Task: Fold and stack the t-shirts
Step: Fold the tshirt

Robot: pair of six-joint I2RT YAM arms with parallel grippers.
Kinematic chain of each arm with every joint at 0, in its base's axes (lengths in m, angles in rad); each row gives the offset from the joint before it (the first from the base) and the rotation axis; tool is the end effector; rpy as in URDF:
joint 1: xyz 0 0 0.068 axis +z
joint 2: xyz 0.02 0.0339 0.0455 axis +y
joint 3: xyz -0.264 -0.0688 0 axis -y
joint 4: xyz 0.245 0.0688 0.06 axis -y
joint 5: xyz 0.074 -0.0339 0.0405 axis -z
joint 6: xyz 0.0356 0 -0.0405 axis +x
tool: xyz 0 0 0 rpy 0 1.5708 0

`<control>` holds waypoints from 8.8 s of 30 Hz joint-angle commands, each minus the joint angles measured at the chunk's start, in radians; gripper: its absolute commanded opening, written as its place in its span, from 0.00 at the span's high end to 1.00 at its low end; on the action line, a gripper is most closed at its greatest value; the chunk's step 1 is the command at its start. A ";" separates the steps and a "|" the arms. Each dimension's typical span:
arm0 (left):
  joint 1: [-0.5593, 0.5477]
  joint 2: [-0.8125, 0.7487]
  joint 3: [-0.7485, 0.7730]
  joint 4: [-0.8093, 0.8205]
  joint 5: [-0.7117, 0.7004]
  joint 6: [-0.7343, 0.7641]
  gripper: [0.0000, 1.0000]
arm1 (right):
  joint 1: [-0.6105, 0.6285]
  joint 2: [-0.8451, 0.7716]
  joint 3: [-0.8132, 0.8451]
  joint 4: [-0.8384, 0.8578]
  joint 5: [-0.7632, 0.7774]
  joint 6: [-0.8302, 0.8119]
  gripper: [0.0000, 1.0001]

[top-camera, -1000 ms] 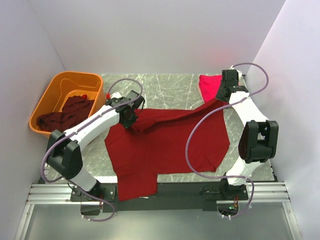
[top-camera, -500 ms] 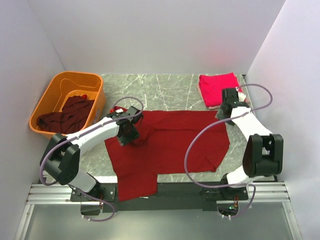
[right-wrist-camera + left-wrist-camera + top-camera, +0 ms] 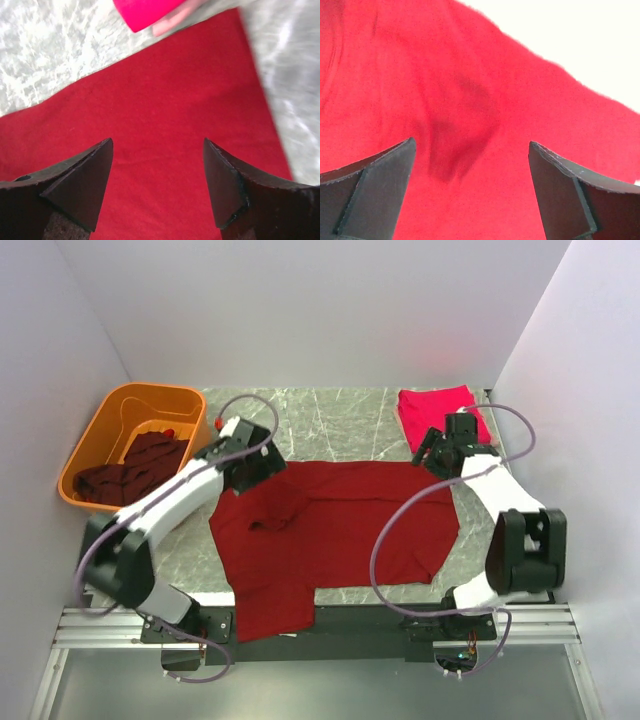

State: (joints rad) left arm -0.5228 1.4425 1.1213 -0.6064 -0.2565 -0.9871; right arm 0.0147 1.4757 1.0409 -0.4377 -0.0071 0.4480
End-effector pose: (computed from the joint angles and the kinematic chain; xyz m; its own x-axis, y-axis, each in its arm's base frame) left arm 0.2668 -0.1433 0.2681 -0.6751 -0.5425 -0.4999 -0.3850 0.8371 -0.3886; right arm 0.3128 0.0049 0.2436 -0.6986 0.4229 -0.5771 0.3144 0.9060 0.2834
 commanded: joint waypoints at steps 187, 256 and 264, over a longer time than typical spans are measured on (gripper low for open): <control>-0.474 -0.548 -0.560 -0.300 -0.090 -0.518 0.99 | -0.194 -0.545 -0.524 -0.223 -0.022 0.315 0.52; -0.424 -0.579 -0.525 -0.573 0.221 -0.496 0.56 | -0.150 -0.568 -0.262 -0.310 0.216 0.365 0.28; -0.395 -0.469 -0.211 -0.422 -0.128 -0.346 0.01 | -0.021 -0.401 -0.216 -0.123 0.202 0.272 0.11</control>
State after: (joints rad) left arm -0.9440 0.8894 0.7666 -1.1633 -0.2031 -1.4353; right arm -0.0502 1.0134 0.7792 -0.6991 0.1848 0.7727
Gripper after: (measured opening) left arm 0.991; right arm 0.887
